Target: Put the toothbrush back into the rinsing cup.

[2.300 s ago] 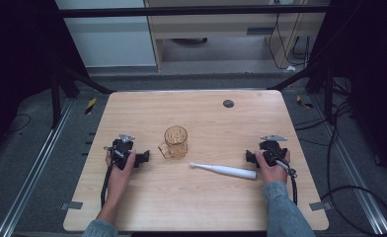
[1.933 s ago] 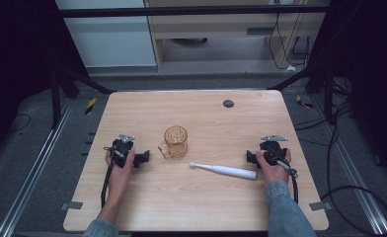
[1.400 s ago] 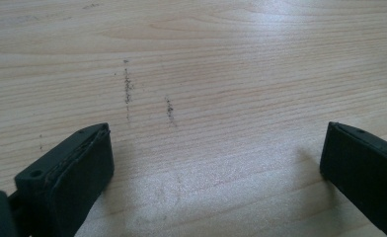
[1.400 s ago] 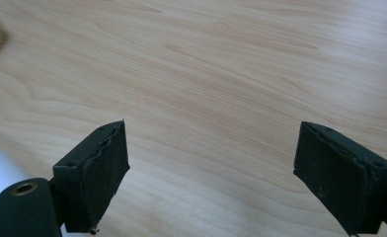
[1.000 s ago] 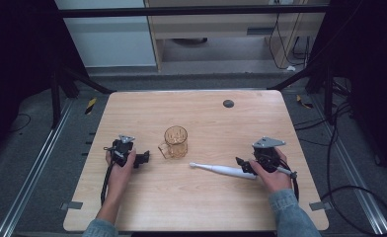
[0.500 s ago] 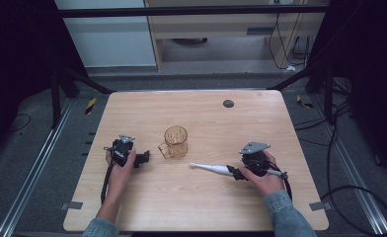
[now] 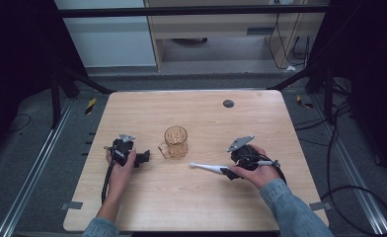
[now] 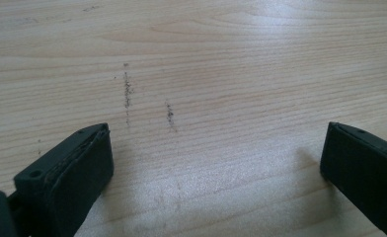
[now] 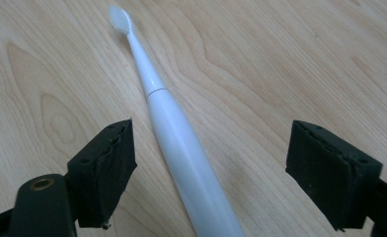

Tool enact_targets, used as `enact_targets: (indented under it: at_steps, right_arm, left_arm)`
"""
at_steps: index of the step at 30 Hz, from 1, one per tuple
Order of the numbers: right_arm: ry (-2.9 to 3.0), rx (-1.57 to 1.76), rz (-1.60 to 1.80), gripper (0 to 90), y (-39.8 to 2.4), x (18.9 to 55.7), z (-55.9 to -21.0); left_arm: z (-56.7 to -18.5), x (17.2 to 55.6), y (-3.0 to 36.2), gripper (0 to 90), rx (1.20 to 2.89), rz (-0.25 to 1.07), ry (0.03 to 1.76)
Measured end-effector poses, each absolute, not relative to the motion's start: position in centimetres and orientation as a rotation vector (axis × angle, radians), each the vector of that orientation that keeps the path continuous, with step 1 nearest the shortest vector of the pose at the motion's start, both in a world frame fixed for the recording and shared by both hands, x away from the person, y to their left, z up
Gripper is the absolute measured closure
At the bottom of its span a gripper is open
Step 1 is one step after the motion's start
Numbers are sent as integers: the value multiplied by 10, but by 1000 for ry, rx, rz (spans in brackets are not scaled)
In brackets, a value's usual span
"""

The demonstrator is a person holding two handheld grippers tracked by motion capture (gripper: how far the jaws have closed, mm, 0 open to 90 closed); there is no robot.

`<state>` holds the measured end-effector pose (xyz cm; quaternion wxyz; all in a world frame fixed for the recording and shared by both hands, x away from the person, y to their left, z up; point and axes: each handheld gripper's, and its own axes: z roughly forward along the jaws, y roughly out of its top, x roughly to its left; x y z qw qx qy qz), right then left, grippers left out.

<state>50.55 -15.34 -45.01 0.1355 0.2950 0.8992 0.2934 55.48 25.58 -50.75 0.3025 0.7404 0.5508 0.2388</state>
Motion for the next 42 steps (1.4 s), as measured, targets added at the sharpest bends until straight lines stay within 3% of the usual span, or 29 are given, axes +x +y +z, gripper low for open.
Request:
enact_targets:
  at_steps: [19, 42]
  right_arm:
    - [2726, 691, 755, 309, -135, 519, -438]
    - [2873, 597, 618, 455, -118, 527, -460]
  left_arm:
    - [-508, 557, 256, 0, 1966, 631, 1454]
    - [-508, 558, 256, 0, 1967, 630, 1452]
